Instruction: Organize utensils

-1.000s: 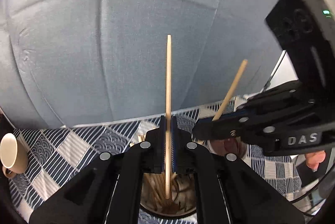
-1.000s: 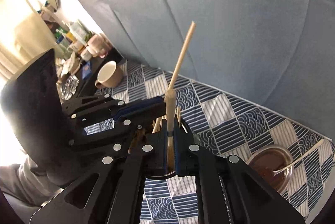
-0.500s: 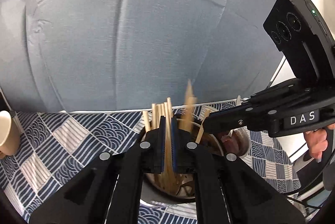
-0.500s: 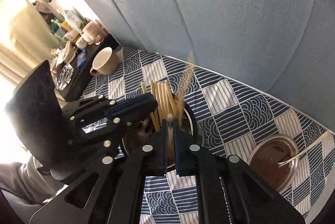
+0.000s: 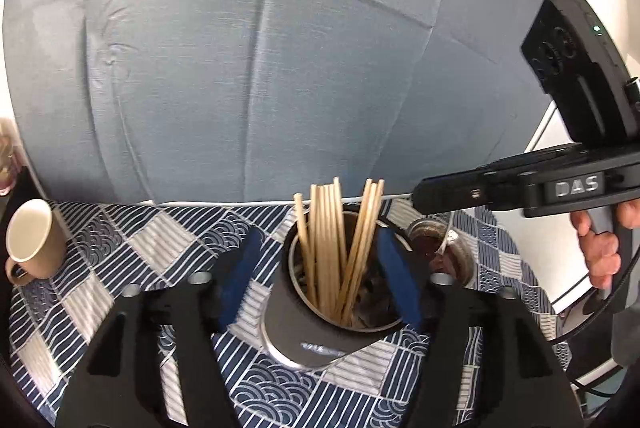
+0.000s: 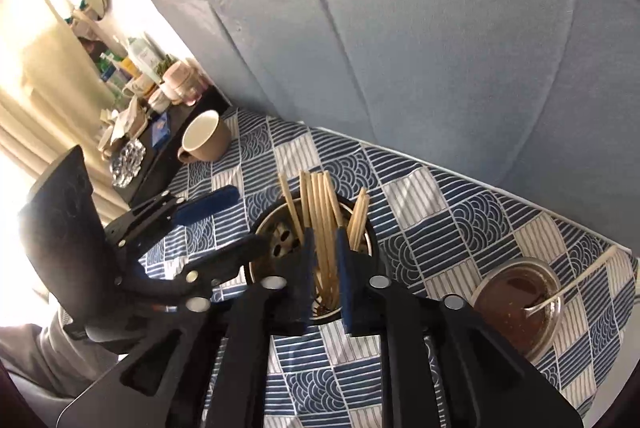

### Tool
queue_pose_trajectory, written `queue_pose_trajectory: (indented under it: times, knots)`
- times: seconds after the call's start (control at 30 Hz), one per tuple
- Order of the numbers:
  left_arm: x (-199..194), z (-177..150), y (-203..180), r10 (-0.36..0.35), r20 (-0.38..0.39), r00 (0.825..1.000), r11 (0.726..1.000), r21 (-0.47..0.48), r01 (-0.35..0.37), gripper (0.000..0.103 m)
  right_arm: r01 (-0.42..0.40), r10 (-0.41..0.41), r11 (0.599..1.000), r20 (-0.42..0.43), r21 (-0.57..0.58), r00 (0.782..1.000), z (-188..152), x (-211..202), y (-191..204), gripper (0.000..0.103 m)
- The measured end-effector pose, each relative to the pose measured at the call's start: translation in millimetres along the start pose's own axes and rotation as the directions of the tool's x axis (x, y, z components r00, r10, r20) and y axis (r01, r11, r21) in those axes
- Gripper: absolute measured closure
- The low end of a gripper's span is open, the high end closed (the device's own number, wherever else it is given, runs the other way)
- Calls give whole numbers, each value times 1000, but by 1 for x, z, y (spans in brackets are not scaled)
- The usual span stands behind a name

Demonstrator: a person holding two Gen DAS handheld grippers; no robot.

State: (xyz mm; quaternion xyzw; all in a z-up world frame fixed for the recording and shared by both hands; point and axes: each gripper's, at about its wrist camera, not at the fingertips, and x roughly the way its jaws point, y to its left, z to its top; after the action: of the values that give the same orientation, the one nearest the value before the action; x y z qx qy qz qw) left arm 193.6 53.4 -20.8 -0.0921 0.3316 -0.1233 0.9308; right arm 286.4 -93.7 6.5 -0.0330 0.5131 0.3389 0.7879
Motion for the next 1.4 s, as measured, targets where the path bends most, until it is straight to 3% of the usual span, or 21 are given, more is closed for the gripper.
queue_pose_trajectory:
  times: [0.1, 0.13, 0.27, 0.43, 0.63, 0.83, 1.03, 1.27, 1.4]
  knots:
    - [-2, -2, -1, 40, -35, 999, 999, 8, -40, 16, 2, -2, 1000, 18, 14, 1000, -7, -7, 2, 57]
    - [-1, -3, -1, 79, -69, 995, 997, 14, -78, 14, 12, -12, 1000, 28, 12, 1000, -9, -9, 3, 51]
    - [-6, -9, 0, 121, -100, 988, 993, 22, -120, 6, 37, -37, 999, 61, 11, 997, -21, -17, 6, 38]
    - [-10, -25, 7, 161, -171, 972, 986, -8, -165, 6, 91, -96, 994, 83, 54, 992, -43, -19, 2, 16]
    - [-19, -49, 13, 218, -180, 959, 975, 1, -222, 6, 105, -112, 987, 52, 120, 992, -75, -12, -4, 15]
    - [-34, -67, -2, 260, -183, 948, 966, 69, -251, 6, 160, -179, 979, 149, 129, 972, -106, -24, -2, 8]
    - [-54, -75, -19, 277, -201, 940, 960, 93, -263, 6, 198, -218, 971, 152, 135, 964, -131, -37, 0, 8]
    - [-76, -77, -21, 228, -258, 939, 973, 18, -231, 6, 238, -245, 969, 139, 67, 959, -156, -55, 18, 8]
    - [-91, -75, -23, 251, -254, 934, 966, 11, -257, 6, 239, -248, 968, 157, 72, 956, -166, -71, 27, 8]
